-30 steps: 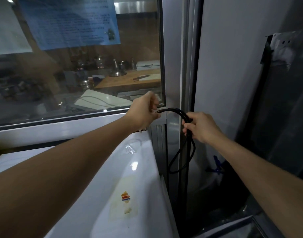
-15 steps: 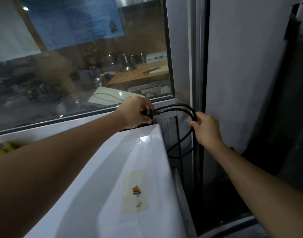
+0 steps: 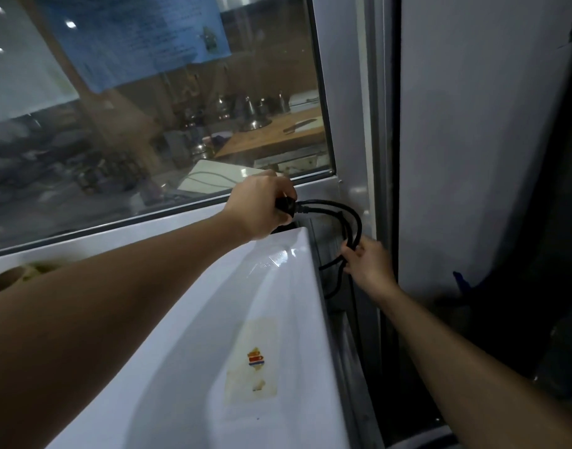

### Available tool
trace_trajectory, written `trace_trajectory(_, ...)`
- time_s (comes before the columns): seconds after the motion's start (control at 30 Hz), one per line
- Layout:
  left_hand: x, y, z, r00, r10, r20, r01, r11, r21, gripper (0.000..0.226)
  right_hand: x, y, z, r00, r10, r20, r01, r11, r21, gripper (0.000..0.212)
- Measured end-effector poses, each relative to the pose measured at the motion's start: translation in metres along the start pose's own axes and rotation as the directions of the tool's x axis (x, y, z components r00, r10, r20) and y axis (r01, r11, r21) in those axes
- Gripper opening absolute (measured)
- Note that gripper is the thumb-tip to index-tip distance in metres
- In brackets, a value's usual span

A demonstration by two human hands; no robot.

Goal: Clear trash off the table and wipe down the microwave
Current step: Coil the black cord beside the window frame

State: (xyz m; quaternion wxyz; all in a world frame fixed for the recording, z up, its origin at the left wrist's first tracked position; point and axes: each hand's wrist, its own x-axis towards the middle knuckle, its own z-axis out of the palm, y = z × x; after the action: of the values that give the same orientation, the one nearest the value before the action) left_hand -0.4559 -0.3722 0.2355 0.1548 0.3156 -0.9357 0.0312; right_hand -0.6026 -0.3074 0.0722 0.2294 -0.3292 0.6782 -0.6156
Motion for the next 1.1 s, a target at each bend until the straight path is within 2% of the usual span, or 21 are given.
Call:
trace_trajectory(0.07, -0.001, -0.001, 0.003, 1.0, -0.013, -0.011, 0.013, 1.0, 0.004, 0.032, 0.002, 0.014, 0.004, 0.993, 0.03, 0.114, -0.025, 0.999, -0.046, 0.024)
trace_trajectory(0.17, -0.001, -0.006, 0.003, 0.998, -0.063, -0.018, 0.063, 0.998, -0.005, 0.032, 0.002, 0.034, 0.008, 0.963, 0.088, 0.256, -0.048, 0.986, -0.158, 0.014)
trace_trajectory(0.23, -0.003, -0.009, 0.004, 0.997, -0.076, 0.001, 0.076, 0.997, -0.005, 0.031, 0.002, 0.044, 0.007, 0.945, 0.112, 0.308, -0.029, 0.964, -0.263, 0.025)
trace_trajectory(0.3, -0.006, -0.01, 0.006, 0.997, -0.082, 0.012, 0.082, 0.996, -0.022, 0.028, 0.001, 0.047, 0.003, 0.945, 0.155, 0.288, -0.042, 0.931, -0.362, 0.027)
trace_trajectory(0.37, -0.008, -0.01, 0.008, 0.995, -0.094, 0.012, 0.095, 0.995, -0.044, 0.027, 0.003, 0.047, -0.003, 0.972, 0.148, 0.183, -0.058, 0.905, -0.421, 0.018)
trace_trajectory(0.43, -0.009, -0.01, 0.008, 0.994, -0.108, 0.013, 0.108, 0.992, -0.057, 0.027, 0.004, 0.043, -0.007, 0.989, 0.132, 0.067, -0.093, 0.905, -0.414, 0.015)
trace_trajectory(0.5, -0.009, -0.01, 0.007, 0.993, -0.115, 0.016, 0.116, 0.991, -0.062, 0.026, 0.005, 0.042, -0.007, 0.991, 0.13, 0.022, -0.109, 0.9, -0.422, 0.017)
trace_trajectory(0.57, -0.009, -0.01, 0.008, 0.993, -0.116, 0.016, 0.117, 0.992, -0.052, 0.026, 0.006, 0.043, -0.005, 0.974, 0.194, 0.117, -0.129, 0.9, -0.416, 0.025)
trace_trajectory(0.67, -0.008, -0.011, 0.008, 0.993, -0.117, 0.02, 0.118, 0.992, -0.033, 0.026, 0.008, 0.04, 0.006, 0.896, 0.308, 0.319, -0.261, 0.948, -0.182, 0.035)
trace_trajectory(0.73, -0.008, -0.012, 0.007, 0.993, -0.114, 0.014, 0.115, 0.992, -0.044, 0.027, 0.009, 0.036, 0.014, 0.886, 0.322, 0.335, -0.319, 0.946, -0.065, 0.037)
trace_trajectory(0.93, -0.009, -0.019, 0.009, 0.991, -0.129, 0.023, 0.13, 0.989, -0.064, 0.028, 0.008, 0.055, 0.025, 0.864, 0.321, 0.387, -0.245, 0.941, -0.234, 0.033)
trace_trajectory(1.0, -0.01, -0.02, 0.01, 0.99, -0.137, 0.033, 0.139, 0.988, -0.072, 0.028, 0.007, 0.06, 0.026, 0.852, 0.335, 0.403, -0.248, 0.935, -0.252, 0.025)
trace_trajectory(1.1, -0.01, -0.023, 0.012, 0.989, -0.146, 0.025, 0.148, 0.984, -0.102, 0.028, 0.007, 0.059, 0.023, 0.834, 0.351, 0.426, -0.25, 0.928, -0.275, 0.026)
